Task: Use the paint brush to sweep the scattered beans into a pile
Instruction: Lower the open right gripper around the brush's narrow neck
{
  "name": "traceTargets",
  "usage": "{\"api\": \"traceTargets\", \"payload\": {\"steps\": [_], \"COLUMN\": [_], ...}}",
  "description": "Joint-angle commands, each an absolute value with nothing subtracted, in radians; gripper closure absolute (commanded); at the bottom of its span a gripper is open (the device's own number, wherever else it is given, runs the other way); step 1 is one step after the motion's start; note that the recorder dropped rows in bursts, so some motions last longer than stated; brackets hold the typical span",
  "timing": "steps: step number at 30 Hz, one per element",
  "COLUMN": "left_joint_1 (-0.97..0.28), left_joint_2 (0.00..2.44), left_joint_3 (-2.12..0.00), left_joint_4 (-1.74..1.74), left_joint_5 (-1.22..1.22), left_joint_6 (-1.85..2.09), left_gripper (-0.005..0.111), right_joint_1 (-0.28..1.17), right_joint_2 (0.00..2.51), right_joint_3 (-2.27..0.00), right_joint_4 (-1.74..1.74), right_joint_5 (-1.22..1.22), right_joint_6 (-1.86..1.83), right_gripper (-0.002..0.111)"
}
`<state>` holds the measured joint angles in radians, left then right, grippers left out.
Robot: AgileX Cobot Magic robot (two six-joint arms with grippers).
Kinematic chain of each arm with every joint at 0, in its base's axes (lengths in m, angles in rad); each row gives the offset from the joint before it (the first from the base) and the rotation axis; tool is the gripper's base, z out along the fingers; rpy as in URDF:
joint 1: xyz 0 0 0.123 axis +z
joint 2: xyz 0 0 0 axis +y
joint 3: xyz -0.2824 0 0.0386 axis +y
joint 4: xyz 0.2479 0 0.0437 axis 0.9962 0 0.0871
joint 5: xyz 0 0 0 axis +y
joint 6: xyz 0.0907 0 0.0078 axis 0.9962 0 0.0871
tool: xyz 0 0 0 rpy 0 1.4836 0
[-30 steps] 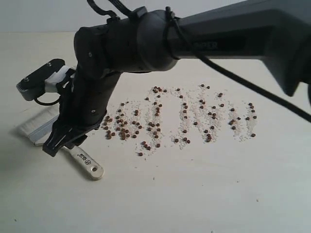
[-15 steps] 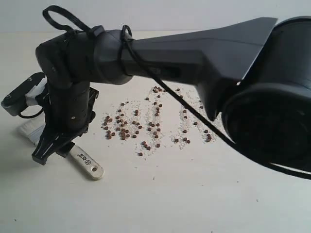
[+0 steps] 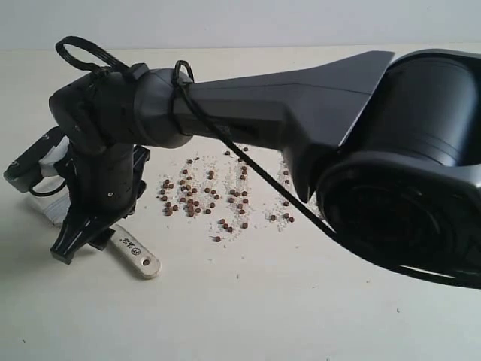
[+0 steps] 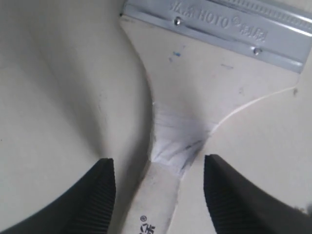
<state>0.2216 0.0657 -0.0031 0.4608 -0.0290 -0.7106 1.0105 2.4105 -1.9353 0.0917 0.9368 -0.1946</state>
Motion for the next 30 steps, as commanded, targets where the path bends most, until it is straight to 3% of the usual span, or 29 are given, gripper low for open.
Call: {"api": "traceTargets", "payload": {"steps": [1, 24, 27, 30], "left_joint_1": [0.22, 0.22, 0.22, 0.22], "left_joint_2": [0.06, 0.06, 0.06, 0.06], "left_joint_3": [0.0, 0.0, 0.0, 0.0], "left_joint_4": [0.461, 0.461, 0.461, 0.461], "left_joint_5": [-0.034, -0.034, -0.034, -0.034], "left_joint_6": [-0.708, -0.708, -0.708, -0.708], "left_gripper": [0.107, 0.107, 0.107, 0.107], "right_joint_1": [1.012, 1.012, 1.012, 1.012], "right_joint_2": [2.407, 2.433, 2.437, 2.439], "right_joint_3": [-1.941, -1.941, -1.941, -1.941], "right_joint_4": [0.087, 0.087, 0.077, 0.073], "right_joint_5": [0.906, 0.936, 0.936, 0.939], "right_joint_6": [-0.19, -0.186, -0.184, -0.184], "right_gripper": [0.054, 0.055, 0.064, 0.081]}}
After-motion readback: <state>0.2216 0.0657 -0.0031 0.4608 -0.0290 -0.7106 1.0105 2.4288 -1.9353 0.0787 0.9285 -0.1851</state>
